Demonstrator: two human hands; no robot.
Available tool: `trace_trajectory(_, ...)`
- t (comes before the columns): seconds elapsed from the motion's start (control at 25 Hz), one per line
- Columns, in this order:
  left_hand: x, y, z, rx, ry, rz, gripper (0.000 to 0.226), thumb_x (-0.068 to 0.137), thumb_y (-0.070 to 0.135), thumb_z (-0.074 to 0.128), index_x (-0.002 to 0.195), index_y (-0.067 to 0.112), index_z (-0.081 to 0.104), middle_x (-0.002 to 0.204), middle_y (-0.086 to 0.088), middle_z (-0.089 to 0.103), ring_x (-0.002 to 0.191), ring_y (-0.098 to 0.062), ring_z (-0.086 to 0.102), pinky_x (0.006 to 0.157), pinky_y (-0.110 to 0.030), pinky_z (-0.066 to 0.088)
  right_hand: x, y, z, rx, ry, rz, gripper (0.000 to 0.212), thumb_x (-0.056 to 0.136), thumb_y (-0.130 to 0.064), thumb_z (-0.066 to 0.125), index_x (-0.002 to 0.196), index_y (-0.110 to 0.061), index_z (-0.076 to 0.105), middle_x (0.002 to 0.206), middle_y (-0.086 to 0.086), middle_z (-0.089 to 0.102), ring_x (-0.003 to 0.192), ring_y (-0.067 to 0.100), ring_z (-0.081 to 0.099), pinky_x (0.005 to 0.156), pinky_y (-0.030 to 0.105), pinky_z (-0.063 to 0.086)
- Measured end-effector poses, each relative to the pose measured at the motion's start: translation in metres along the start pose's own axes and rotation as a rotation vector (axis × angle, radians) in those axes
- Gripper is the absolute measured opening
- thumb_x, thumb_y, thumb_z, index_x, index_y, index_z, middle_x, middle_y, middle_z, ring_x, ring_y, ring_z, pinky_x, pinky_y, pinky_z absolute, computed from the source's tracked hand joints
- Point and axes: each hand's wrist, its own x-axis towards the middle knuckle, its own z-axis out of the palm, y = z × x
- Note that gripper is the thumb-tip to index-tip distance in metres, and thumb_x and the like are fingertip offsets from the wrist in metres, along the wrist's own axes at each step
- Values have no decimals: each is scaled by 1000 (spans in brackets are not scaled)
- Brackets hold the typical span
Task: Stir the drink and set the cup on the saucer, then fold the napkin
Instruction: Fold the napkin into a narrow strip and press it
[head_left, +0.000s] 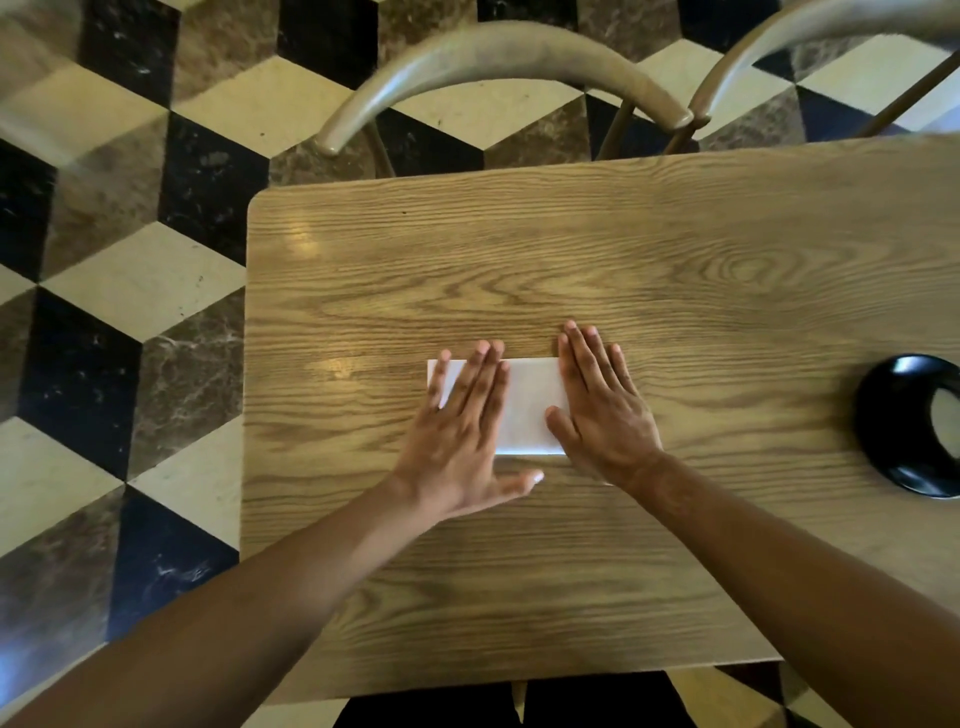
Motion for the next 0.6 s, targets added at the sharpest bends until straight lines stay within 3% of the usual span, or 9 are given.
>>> trace_trajectory(0.12,21,28,-2,-9,-63,58,127,82,92,24,159,-6,0,170,-24,-9,159,-33,-13,129,-53,-3,-4,9,-5,-33,17,-75,85,92,-40,42,161,-3,9,171,11,-1,158,23,-4,129,42,2)
trace_trajectory(0.28,40,37,8,-14,-54,48,130,80,93,28,159,-7,2,170,-24,-3,160,-33,-9,130,-49,1,-9,22,0,-91,96,-122,66,102,-34,35,159,-3,23,169,11,14,158,24,9,127,47,15)
trace_trajectory(0.6,33,23,21,-65,-37,-24,121,86,87,32,160,-5,8,170,-24,-1,160,-35,-3,129,-52,10,-9,20,8,-117,84,-103,68,103,-37,33,161,-7,17,171,7,10,158,23,8,127,48,14)
